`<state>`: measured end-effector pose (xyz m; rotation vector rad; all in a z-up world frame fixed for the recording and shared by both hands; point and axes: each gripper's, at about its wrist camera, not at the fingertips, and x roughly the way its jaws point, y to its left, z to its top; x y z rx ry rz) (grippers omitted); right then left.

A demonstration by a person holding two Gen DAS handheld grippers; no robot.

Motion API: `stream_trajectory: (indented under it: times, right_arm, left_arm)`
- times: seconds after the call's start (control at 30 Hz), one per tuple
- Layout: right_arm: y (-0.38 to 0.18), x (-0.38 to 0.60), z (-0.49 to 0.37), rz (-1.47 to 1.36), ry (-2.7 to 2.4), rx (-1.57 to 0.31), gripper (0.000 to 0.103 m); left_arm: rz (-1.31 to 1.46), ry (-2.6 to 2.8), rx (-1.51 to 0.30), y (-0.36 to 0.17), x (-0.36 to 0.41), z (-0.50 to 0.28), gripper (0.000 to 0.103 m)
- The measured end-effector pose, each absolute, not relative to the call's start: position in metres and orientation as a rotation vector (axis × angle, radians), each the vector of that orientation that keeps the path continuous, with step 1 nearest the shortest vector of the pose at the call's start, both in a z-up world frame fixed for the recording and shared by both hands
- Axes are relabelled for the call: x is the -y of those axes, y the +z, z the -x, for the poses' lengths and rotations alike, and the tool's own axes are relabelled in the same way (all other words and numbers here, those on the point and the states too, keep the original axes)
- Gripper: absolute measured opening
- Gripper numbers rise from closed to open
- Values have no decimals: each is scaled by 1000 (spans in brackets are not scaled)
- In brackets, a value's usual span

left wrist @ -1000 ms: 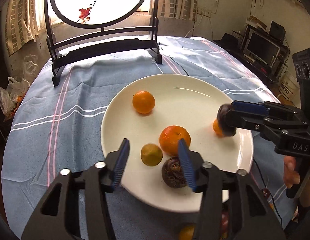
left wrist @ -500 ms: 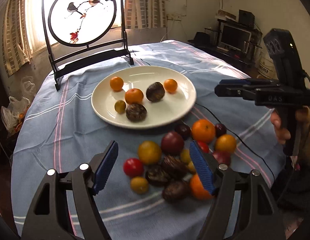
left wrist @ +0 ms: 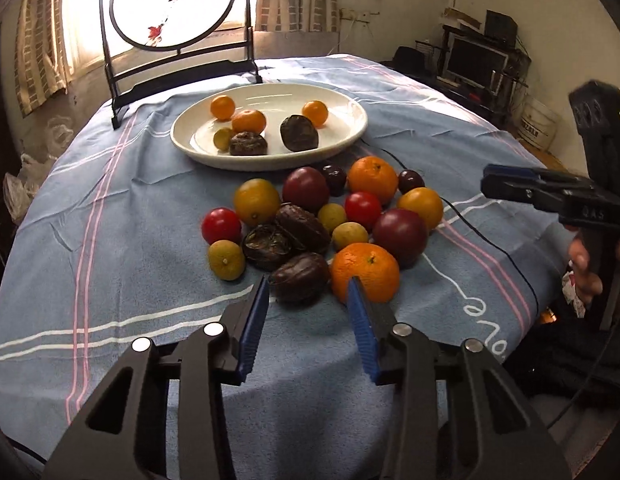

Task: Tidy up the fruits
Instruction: 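Return both tools to the fruit pile and grasp a dark plum with the left tool, then carry the plum with the left tool while the right tool carries an orange to the plate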

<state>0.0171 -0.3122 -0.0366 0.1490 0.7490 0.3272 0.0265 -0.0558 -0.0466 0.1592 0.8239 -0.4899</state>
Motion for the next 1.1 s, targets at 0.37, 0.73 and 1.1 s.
stream_trajectory:
  times: [0.37, 0.73, 1.1]
  right_arm:
    - [-39, 304, -14, -139, 355, -748, 63]
    - [-33, 294, -9, -108, 390, -735, 63]
    - [-40, 241, 0, 12, 562, -773, 54]
  left_arm:
    - [-44, -481, -862, -60, 59, -51, 38]
    - [137, -552, -904, -75, 44, -64, 37]
    - [87, -516, -822, -43, 23, -39, 37]
